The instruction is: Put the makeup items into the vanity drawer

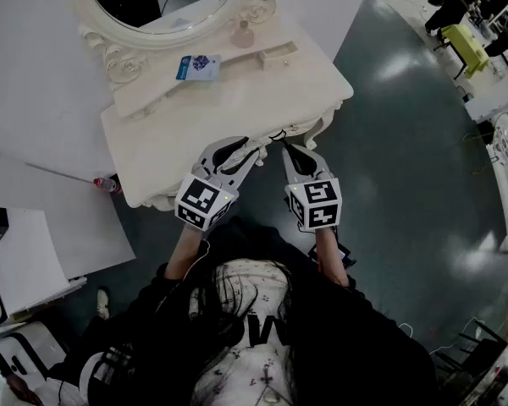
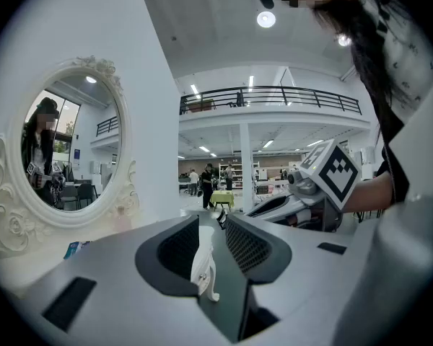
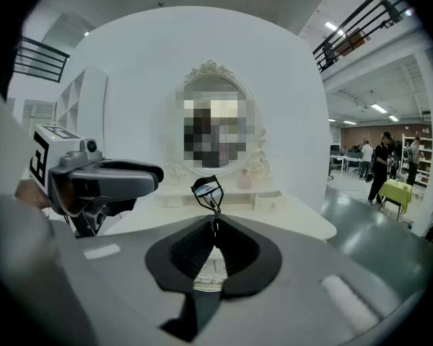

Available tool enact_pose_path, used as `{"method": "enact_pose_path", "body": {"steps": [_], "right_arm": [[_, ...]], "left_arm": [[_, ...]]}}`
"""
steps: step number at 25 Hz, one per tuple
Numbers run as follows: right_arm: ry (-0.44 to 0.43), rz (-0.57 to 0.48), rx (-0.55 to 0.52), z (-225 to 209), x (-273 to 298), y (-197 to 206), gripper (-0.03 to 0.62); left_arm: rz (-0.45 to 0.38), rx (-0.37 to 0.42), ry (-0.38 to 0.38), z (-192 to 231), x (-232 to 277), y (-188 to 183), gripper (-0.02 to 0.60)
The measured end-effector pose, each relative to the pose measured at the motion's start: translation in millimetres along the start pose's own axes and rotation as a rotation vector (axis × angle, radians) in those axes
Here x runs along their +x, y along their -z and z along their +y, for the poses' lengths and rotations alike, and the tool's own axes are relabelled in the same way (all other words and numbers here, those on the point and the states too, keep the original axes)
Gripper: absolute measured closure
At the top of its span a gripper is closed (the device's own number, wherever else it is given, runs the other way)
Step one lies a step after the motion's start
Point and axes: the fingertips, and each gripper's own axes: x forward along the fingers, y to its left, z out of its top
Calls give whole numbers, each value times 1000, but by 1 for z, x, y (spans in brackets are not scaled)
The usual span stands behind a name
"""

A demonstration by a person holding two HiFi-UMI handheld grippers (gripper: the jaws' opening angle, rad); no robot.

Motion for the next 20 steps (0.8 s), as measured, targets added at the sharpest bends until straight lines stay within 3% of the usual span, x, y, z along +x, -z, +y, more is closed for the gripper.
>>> {"method": "enact_pose_path", "body": {"steps": [20], "right_arm": [[-26, 0, 37, -30, -37, 22, 571]], "left_arm": [[4, -9, -38, -42, 19, 3, 466]]}}
